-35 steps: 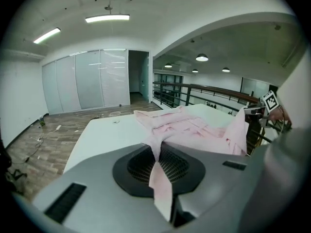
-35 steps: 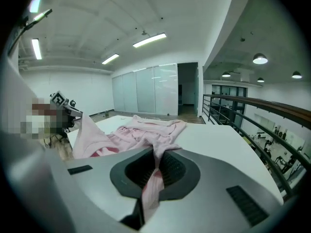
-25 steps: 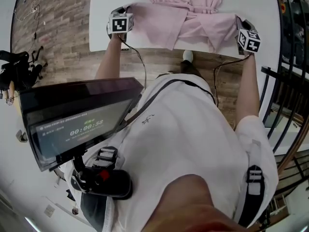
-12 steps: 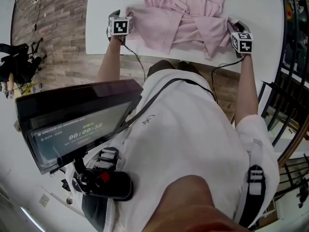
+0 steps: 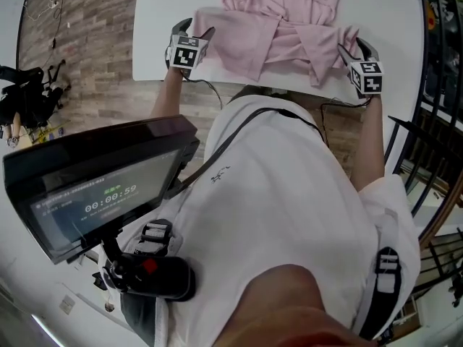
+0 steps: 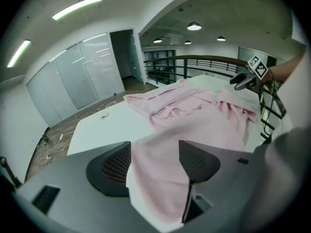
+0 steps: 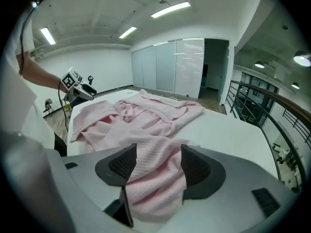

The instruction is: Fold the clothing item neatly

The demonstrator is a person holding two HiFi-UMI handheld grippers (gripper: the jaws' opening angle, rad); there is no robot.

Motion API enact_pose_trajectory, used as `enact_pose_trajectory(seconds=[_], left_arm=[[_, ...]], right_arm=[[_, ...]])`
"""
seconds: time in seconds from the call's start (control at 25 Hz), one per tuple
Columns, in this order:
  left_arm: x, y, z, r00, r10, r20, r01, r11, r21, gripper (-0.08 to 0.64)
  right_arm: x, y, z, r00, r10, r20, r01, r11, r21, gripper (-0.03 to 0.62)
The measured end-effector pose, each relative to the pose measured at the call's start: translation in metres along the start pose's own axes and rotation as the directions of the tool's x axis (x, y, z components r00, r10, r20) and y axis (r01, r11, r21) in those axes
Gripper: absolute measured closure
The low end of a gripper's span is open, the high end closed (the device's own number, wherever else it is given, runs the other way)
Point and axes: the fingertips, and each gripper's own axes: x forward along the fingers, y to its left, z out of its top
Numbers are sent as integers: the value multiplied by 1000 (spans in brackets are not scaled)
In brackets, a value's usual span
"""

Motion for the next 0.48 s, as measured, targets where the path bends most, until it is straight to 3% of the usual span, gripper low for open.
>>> enact_pose_trajectory(seconds=[0.16,0.28,0.32,0.4,0.48], left_arm=[[-2,-47,-9,992,-125,29,121,987,102,267],[-15,-103,-14,967,-250,40,238,951,196,268],[-22,-121,-14,959,-280,37,261,930,257,297],[-31,-150,-18,951,-307,20,277,883,379,492],[-33,-174,-28,942,-335,-6,302,841,449,536]], right_arm=[[0,64,1,997,75,14,-75,996,-42,324],[-8,106,-16,992,125,-10,-125,989,-85,324],[-9,116,-21,991,133,-20,-134,986,-101,324],[-13,132,-33,989,144,-45,-148,983,-110,324],[-20,142,-45,986,153,-59,-157,984,-85,324]])
